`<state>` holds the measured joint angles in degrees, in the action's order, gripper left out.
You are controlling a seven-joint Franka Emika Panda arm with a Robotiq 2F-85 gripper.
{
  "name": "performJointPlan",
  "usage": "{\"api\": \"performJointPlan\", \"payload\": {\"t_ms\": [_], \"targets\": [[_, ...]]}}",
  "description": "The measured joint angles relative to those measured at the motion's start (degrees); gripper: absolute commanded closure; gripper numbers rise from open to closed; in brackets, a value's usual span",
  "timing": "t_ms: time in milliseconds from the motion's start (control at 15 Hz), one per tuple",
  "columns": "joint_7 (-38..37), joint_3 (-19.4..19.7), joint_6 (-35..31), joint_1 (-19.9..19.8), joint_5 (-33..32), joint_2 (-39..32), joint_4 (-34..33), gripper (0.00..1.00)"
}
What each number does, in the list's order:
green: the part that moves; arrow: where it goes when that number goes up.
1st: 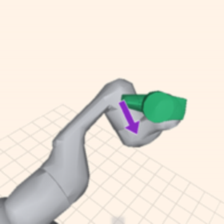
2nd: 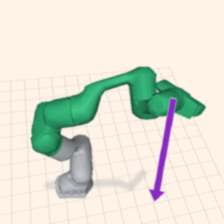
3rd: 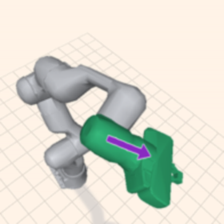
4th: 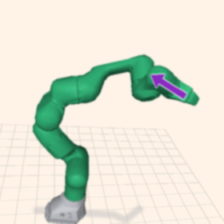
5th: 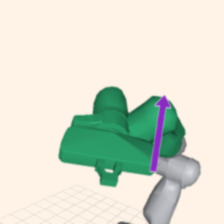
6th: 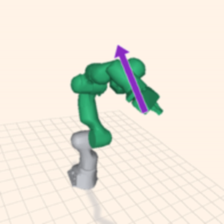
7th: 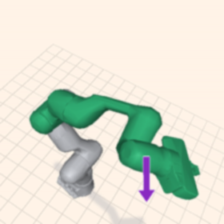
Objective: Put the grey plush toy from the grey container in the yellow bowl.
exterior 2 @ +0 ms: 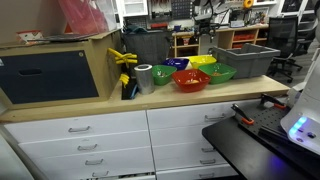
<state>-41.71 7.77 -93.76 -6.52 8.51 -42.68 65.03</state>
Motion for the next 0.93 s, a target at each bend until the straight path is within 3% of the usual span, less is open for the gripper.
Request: {"api": "performJointPlan", "payload": {"t_ms": [333,933], "targets": [[2.4,0.1,13.3,0.0,-3.9,3.1,-7.1,0.00],[11.7,0.2,26.6,-1.6,-8.4,6.5,-14.9,0.00]]}}
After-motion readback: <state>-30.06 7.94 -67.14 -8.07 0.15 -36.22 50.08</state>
